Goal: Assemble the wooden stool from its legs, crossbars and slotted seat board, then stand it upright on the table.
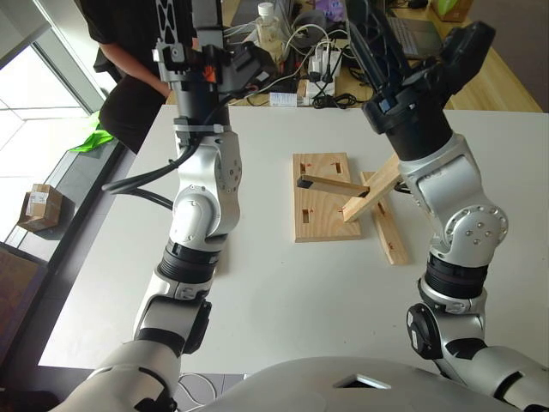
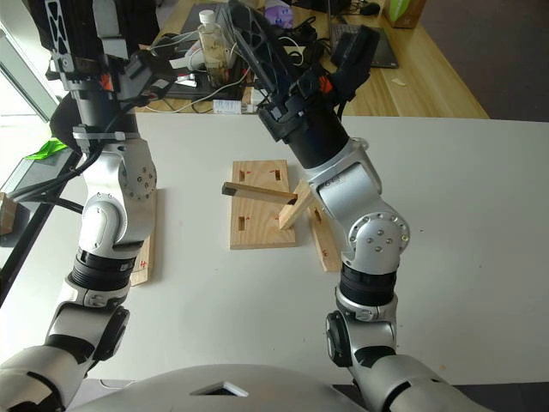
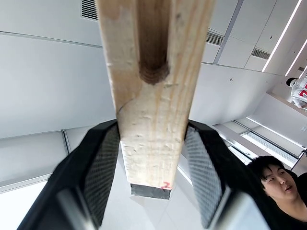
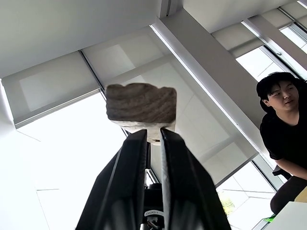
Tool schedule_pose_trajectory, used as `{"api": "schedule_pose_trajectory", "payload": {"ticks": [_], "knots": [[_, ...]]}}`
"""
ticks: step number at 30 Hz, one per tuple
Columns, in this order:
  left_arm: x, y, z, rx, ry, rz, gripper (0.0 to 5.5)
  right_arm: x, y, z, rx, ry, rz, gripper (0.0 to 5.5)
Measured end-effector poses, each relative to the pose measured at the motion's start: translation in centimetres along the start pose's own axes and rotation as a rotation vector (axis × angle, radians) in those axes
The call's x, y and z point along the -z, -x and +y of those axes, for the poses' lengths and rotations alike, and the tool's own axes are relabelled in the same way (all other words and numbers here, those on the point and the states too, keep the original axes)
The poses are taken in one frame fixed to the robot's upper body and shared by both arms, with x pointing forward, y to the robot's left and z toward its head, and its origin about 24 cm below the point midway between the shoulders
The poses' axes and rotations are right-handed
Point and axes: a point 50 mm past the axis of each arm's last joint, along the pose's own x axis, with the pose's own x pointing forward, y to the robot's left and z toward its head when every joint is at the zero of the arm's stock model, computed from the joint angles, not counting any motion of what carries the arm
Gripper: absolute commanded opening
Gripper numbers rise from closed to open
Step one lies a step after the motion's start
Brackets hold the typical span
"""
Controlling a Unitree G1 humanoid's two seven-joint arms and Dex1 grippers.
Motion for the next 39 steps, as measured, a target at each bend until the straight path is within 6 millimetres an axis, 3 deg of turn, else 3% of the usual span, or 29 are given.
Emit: {"api": "schedule_pose_trajectory", "payload": {"ticks": [9, 19, 24, 39], "knots": [[-0.7, 1.2, -0.8, 0.088, 0.036, 0.001, 2.08, 0.8, -0.4, 0.5, -0.024, -0.003, 0.010, 2.23], [-1.8, 3.2, -0.3, 0.157, 0.076, 0.011, 2.08, 2.0, -1.1, -0.6, 0.144, -0.034, -0.004, 4.00], [-2.0, 3.8, -0.5, 0.182, 0.062, 0.009, 2.08, 2.2, -1.1, -1.4, 0.221, -0.058, -0.014, 4.55], [-2.6, 4.3, -0.8, 0.195, -0.001, -0.066, 2.08, 0.8, -1.0, -1.8, 0.232, -0.132, -0.140, 2.39]]}}
